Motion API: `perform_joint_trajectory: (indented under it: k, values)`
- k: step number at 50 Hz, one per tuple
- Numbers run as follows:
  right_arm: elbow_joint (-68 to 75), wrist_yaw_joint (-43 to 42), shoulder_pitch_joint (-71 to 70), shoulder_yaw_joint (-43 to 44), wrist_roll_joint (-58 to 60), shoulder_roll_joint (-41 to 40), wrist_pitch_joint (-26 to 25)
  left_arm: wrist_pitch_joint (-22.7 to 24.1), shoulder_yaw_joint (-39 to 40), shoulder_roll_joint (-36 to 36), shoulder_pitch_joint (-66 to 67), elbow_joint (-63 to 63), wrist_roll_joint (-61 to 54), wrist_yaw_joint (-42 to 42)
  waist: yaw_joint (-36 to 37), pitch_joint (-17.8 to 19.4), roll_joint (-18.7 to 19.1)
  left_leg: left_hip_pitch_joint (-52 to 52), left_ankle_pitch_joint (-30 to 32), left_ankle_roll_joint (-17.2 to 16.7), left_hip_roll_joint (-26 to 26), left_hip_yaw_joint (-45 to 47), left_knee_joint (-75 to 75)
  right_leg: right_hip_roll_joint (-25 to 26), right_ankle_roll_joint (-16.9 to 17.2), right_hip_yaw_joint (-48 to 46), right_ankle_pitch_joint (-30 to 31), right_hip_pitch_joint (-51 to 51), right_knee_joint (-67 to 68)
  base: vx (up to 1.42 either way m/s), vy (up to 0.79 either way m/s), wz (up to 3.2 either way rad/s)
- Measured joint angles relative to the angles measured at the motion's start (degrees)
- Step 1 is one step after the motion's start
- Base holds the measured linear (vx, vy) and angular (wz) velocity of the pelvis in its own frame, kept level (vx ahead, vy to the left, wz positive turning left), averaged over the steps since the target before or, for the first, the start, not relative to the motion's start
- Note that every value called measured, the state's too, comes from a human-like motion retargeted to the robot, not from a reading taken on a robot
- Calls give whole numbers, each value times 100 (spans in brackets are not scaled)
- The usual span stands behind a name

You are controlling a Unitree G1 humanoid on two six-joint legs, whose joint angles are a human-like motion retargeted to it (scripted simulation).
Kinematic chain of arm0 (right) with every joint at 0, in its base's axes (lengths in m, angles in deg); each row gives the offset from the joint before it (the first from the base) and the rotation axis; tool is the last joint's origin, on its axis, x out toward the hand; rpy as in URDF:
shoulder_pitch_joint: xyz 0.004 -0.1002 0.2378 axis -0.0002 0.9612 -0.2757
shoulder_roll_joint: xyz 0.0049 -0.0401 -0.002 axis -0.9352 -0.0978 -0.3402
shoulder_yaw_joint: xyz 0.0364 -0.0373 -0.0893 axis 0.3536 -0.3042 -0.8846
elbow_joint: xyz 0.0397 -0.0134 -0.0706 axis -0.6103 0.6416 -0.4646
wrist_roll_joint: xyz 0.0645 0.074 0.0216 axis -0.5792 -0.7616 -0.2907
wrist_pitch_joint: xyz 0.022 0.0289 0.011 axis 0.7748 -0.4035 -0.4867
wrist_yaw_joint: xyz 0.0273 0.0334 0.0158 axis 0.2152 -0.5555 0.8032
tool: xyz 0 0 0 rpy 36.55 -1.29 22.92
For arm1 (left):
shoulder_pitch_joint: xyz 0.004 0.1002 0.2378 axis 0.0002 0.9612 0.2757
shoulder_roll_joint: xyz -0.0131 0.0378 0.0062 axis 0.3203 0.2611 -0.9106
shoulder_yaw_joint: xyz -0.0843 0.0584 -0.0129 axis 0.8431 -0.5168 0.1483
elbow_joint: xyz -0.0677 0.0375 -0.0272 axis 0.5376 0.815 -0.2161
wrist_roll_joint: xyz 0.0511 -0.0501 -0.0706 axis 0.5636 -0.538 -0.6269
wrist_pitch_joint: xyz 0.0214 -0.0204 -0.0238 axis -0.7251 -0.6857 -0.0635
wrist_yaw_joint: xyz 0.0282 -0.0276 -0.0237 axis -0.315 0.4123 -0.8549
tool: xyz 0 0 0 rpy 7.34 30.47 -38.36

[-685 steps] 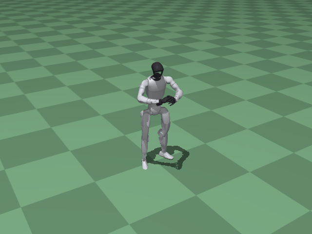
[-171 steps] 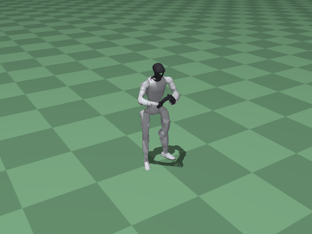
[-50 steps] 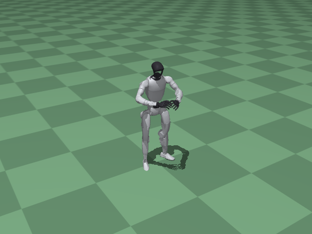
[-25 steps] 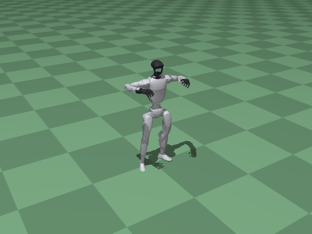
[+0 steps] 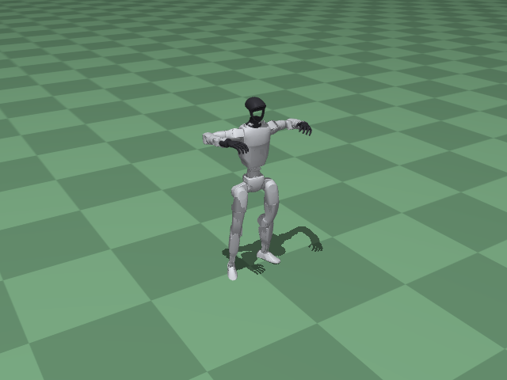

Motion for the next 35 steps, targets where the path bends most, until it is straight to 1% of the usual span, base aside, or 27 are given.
perform_joint_trajectory:
  k: [10,35]
  values:
    - [317,-60,236,274,-84,303,94,102,121,280,126,188,-51,-45,-12,58,-10,-69,52,-42,47,25,-2,60,0,28,54,-89,-9,-2,0,-1]
    - [432,-89,194,353,-148,358,125,132,198,305,-41,303,44,-140,-113,122,5,-64,60,-51,102,115,-14,136,0,112,86,-156,-6,0,0,0]
